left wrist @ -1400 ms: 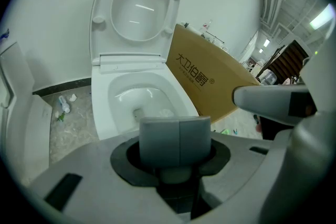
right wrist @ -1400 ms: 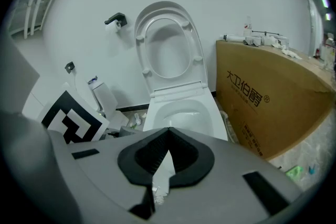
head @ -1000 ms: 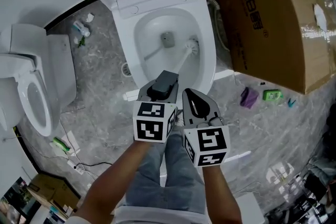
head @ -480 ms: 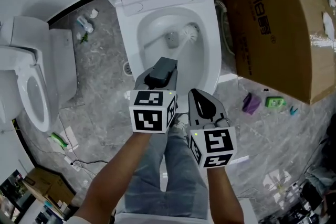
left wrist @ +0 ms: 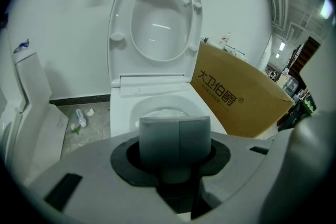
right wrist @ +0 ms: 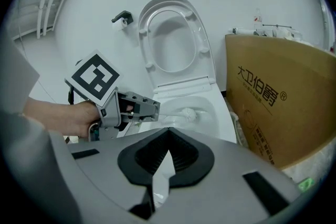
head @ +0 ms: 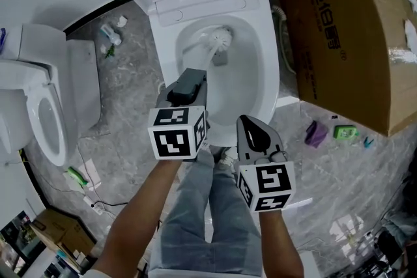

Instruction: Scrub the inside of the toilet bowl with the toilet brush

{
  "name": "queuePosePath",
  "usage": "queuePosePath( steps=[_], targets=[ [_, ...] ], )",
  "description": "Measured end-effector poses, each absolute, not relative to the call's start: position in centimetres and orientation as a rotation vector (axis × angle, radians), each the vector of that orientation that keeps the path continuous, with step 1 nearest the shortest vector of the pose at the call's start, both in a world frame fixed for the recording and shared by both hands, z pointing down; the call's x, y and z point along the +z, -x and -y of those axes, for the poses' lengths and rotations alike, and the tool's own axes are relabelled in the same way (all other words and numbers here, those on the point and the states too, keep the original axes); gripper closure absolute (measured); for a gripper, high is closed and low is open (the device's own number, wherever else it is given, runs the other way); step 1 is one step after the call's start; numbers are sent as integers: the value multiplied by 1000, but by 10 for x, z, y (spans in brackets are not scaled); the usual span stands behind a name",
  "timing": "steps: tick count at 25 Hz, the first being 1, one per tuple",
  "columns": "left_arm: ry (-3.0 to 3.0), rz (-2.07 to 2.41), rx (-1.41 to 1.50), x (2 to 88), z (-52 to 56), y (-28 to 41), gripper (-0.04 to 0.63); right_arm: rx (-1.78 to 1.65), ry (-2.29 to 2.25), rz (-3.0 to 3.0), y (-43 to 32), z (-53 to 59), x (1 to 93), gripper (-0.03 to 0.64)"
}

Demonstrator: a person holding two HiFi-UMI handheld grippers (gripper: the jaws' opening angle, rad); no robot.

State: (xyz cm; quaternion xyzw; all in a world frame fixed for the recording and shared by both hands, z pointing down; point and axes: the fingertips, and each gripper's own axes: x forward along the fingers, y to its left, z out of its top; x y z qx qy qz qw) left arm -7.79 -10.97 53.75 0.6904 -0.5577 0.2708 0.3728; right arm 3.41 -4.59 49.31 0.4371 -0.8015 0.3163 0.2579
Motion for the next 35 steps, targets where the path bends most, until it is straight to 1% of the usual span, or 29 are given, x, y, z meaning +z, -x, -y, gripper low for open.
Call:
queuePosePath(
  steps=[9, 15, 35],
  targets=[
    [-1724, 1486, 767, 526, 97, 111, 443, 845, -1175, 2198, -31, 45, 486, 617],
    [-1681, 1490, 873, 523, 75, 125, 443, 837, -1166, 2209, -28, 41, 484, 617],
    [-1624, 1216, 1062, 512, 7, 117, 443, 800, -1194, 2196, -38, 32, 472, 617]
  ],
)
